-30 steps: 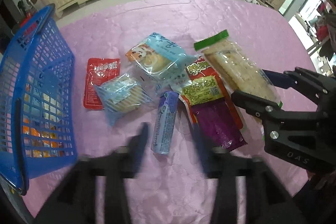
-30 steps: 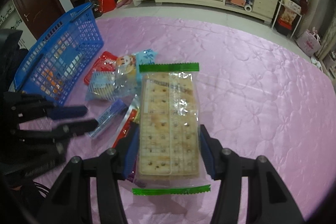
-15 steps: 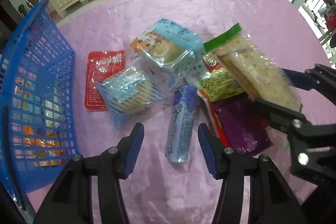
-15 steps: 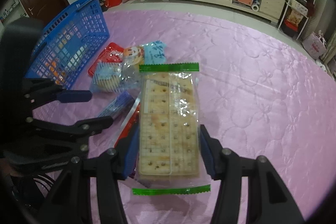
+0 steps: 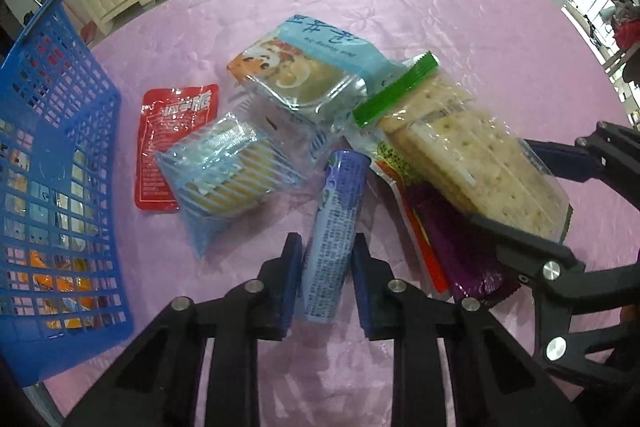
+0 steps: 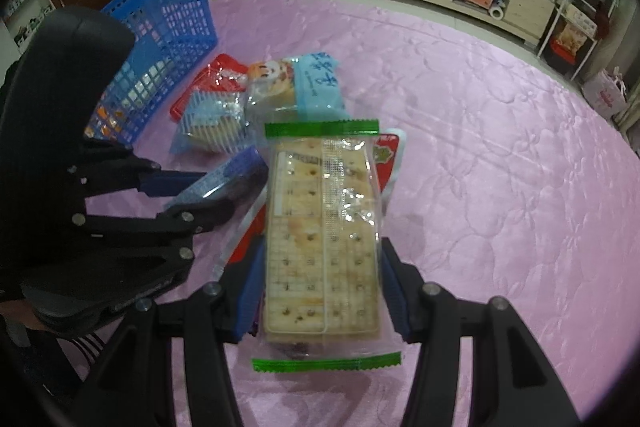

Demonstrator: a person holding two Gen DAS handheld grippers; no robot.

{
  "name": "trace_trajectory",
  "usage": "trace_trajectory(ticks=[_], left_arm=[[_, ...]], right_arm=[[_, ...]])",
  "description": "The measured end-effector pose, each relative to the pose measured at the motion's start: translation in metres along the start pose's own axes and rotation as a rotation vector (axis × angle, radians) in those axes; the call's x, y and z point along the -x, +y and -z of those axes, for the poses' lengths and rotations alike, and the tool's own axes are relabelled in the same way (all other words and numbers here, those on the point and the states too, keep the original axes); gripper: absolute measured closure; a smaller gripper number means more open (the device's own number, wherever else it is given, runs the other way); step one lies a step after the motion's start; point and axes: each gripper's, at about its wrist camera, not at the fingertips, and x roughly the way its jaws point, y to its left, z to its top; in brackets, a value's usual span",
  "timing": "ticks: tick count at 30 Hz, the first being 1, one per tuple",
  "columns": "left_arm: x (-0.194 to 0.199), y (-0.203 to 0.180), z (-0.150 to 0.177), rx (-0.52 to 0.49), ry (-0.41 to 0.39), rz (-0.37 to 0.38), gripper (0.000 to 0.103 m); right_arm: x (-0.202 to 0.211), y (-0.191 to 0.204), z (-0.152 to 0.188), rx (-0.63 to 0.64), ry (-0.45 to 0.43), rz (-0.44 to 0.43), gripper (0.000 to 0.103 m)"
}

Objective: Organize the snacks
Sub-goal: 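Carry the cracker pack and gum tube over the blue basket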

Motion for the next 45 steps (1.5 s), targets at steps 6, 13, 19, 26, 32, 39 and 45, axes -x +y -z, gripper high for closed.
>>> trace_trajectory(ticks=[6, 13, 19, 26, 32, 39, 45], left_arm=[[0.016, 0.004, 0.011, 0.024, -0.043, -0.001, 0.081], [0.057, 0.013, 0.025, 0.042, -0.136, 0.036, 0.082], [0.103, 0.026, 0.037, 0.053, -0.218, 0.066, 0.082], [0.152, 0.059, 0.058, 0.091, -0.314, 0.077, 0.082], [0.184, 0.094, 0.069, 0.126, -0.378, 0.081, 0.082], [0.208, 0.155, 0.08, 0.182, -0.403, 0.04, 0.082], [0.22, 0.199, 0.093, 0.24, -0.405, 0.025, 0.082]], right_arm=[[0.003, 0.003, -0.003, 0.008, -0.005, -0.016, 0.045], [0.022, 0.011, -0.009, 0.0, -0.043, -0.003, 0.045], [0.054, 0.01, -0.009, -0.081, -0.092, 0.016, 0.045], [0.099, 0.054, -0.028, -0.02, -0.153, 0.066, 0.045], [0.124, 0.098, -0.052, 0.033, -0.185, 0.068, 0.045], [0.13, 0.139, -0.085, 0.066, -0.217, 0.025, 0.045], [0.112, 0.174, -0.113, 0.112, -0.203, 0.009, 0.045]])
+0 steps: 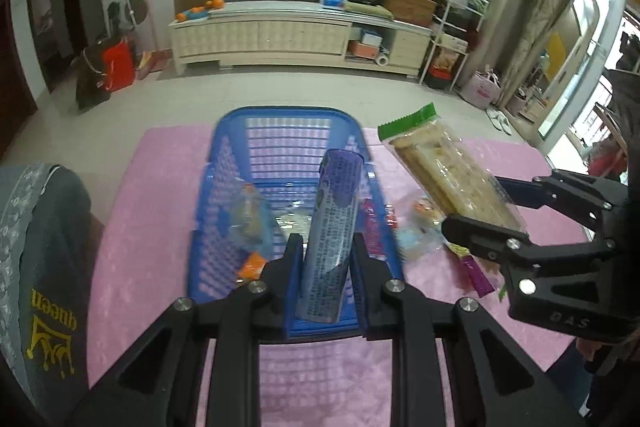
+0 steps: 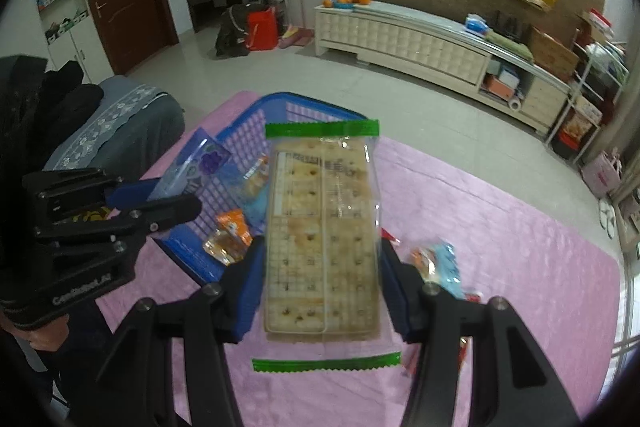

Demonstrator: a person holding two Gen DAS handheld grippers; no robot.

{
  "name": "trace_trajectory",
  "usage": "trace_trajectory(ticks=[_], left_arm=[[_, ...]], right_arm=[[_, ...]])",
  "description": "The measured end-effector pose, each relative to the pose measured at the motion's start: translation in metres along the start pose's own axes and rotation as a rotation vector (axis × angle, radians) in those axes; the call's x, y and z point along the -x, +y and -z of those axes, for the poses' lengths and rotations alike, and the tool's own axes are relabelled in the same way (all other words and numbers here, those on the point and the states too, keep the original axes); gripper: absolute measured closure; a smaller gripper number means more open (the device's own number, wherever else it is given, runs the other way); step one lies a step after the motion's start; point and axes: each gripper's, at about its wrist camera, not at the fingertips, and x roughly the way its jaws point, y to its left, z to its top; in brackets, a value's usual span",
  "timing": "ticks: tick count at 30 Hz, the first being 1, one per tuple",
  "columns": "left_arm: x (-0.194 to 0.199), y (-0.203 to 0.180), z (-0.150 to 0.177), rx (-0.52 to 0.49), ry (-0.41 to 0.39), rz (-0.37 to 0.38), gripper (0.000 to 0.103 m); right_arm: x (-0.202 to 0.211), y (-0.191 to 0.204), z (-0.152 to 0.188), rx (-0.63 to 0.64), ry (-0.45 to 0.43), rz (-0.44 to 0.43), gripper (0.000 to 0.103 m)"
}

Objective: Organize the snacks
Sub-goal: 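Carry the cracker pack and gum tube over the blue basket, then open both grippers to drop the cracker pack and gum tube into the basket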

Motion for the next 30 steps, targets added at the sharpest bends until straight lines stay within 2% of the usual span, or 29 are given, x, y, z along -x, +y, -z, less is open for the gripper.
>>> trace_trajectory(ticks=[5, 10, 20, 21, 23, 25, 28, 30], left_arm=[[0.003, 0.03, -0.004, 0.022, -0.004, -0.024, 0.082], [-0.008, 0.052, -0.005, 0.058, 0.003, -0.039, 0.082], [-0.032, 0.065, -0.008, 0.07, 0.037, -0.02, 0.082], [-0.033, 0.064, -0.008, 0.072, 0.039, -0.019, 0.082], [-0.036, 0.063, -0.007, 0.076, 0.044, -0.018, 0.082], [-0.036, 0.061, -0.006, 0.077, 0.051, -0.02, 0.082], [-0.037, 0.058, -0.003, 0.069, 0.06, -0.023, 0.082], [-0.038, 0.058, -0.003, 0.072, 0.065, -0.024, 0.082]], right_arm=[[-0.027, 0.017, -0.019, -0.017, 0.028, -0.044, 0.045], [-0.058, 0.026, -0.031, -0.034, 0.083, -0.049, 0.045], [-0.101, 0.03, -0.045, -0.052, 0.13, -0.051, 0.044], [-0.103, 0.03, -0.045, -0.049, 0.126, -0.072, 0.043], [-0.109, 0.03, -0.044, -0.039, 0.14, -0.07, 0.023], [-0.112, 0.033, -0.042, -0.024, 0.133, -0.065, 0.014], [-0.108, 0.03, -0.038, -0.017, 0.116, -0.013, 0.013], [-0.104, 0.026, -0.035, -0.036, 0.127, -0.028, 0.013]])
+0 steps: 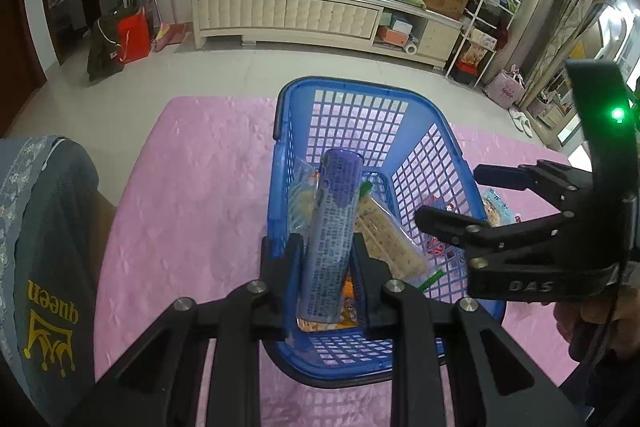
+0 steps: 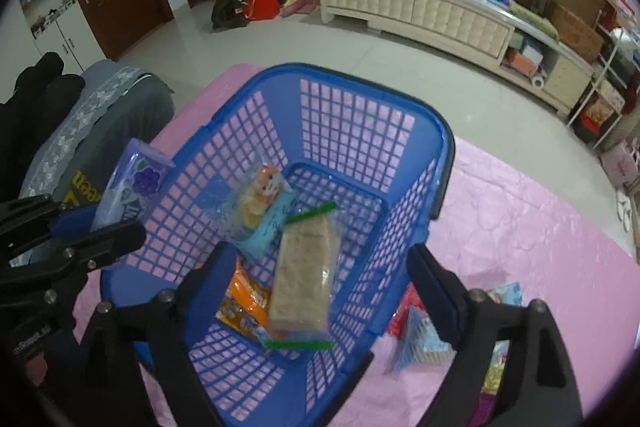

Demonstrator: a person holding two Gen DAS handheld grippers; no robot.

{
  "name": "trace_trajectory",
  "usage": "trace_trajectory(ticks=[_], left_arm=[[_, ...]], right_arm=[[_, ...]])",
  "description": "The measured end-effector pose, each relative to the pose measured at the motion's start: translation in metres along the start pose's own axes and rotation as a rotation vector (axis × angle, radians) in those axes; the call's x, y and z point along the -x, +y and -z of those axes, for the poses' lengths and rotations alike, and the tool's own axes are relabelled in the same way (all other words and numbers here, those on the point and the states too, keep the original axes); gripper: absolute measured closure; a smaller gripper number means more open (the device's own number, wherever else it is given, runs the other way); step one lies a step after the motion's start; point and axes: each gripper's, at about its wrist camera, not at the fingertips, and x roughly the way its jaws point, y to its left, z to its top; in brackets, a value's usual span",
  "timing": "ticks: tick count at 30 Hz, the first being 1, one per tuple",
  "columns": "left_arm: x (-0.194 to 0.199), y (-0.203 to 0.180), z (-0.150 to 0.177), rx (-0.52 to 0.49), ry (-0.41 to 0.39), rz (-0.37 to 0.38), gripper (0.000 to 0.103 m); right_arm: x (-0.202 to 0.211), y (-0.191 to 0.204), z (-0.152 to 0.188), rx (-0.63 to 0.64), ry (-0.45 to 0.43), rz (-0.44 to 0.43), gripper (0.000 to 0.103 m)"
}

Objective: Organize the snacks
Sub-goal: 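Open both grippers to drop the cracker pack and gum tube into the basket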

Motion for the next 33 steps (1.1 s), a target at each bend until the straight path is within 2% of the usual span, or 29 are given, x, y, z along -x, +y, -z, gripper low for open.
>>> trace_trajectory(ticks=[9, 23, 33], left_arm=[[-0.003, -0.011, -0.005, -0.015, 0.001, 0.028, 0.082], [-0.041, -0.04, -0.02, -0.062, 0.055, 0.071, 0.082], [-0.079, -0.056, -0.032, -0.081, 0.14, 0.075, 0.084]], right_arm=[[0.018, -0.015, 0.008, -0.04, -0.001, 0.022, 0.013], [0.01, -0.051, 0.019, -0.083, 0.006, 0.085, 0.013], [0.004, -0.073, 0.021, -0.116, 0.002, 0.037, 0.013]])
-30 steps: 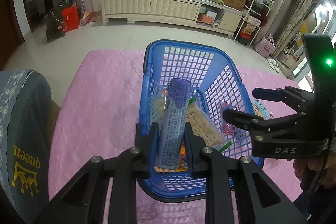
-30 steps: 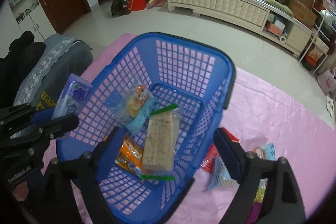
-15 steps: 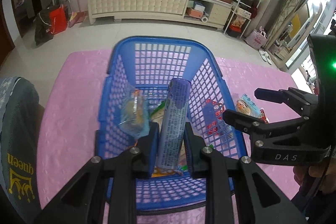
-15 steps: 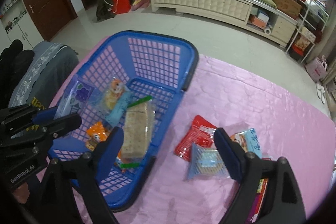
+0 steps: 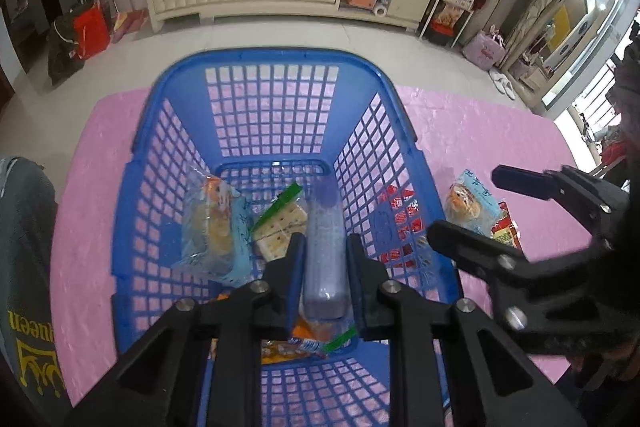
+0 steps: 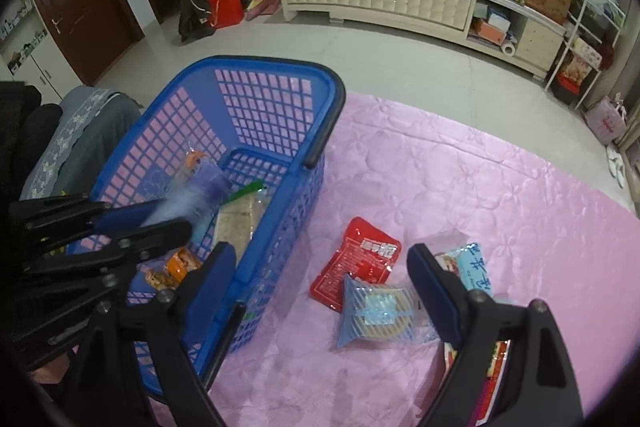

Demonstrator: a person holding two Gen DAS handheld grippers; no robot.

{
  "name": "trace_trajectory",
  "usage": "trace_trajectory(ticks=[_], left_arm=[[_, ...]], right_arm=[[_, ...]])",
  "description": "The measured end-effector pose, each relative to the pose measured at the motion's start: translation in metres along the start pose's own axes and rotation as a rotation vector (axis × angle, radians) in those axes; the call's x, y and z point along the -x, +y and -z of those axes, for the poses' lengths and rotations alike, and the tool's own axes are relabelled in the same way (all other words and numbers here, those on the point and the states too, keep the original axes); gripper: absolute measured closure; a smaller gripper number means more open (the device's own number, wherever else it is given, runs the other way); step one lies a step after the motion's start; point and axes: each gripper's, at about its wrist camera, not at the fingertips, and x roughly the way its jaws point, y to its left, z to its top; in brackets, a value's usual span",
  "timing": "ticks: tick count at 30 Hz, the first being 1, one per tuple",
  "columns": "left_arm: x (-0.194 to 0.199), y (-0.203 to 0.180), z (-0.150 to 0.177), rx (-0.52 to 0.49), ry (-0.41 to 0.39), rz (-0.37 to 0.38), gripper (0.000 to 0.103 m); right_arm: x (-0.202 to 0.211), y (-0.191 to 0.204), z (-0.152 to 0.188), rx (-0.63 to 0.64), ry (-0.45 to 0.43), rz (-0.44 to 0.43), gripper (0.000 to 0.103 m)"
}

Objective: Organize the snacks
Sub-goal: 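Open both grippers to drop the cracker pack and gum tube into the basket, then move both grippers back from the basket to the remaining snacks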

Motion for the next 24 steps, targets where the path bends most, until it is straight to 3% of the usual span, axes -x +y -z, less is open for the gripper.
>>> trace_trajectory(ticks=[4, 6, 8, 9, 21, 24], left_arm=[[-0.008, -0.01, -0.004, -0.029, 0.013, 0.002, 0.084], [-0.007, -0.013, -0.005, -0.029, 0.01, -0.015, 0.073], [-0.005, -0.013, -0.005, -0.018, 0.016, -0.046, 0.045], [-0.003, -0.014, -0.006, -0.017, 0.013, -0.05, 0.041], [0.047, -0.026, 0.012, -0.051, -0.062, -0.042, 0.037], [0.067, -0.034, 0.019, -0.08, -0.101, -0.052, 0.031]], right_arm=[[0.006, -0.005, 0.001, -0.01, -0.019, 0.012, 0.013], [0.007, -0.007, 0.003, -0.005, -0.018, 0.017, 0.013], [0.01, -0.012, 0.003, -0.008, -0.019, 0.023, 0.013], [0.012, -0.016, 0.003, -0.018, -0.022, 0.024, 0.013], [0.057, -0.023, 0.017, -0.079, -0.057, 0.006, 0.013], [0.073, -0.02, 0.02, -0.081, -0.078, 0.007, 0.013]])
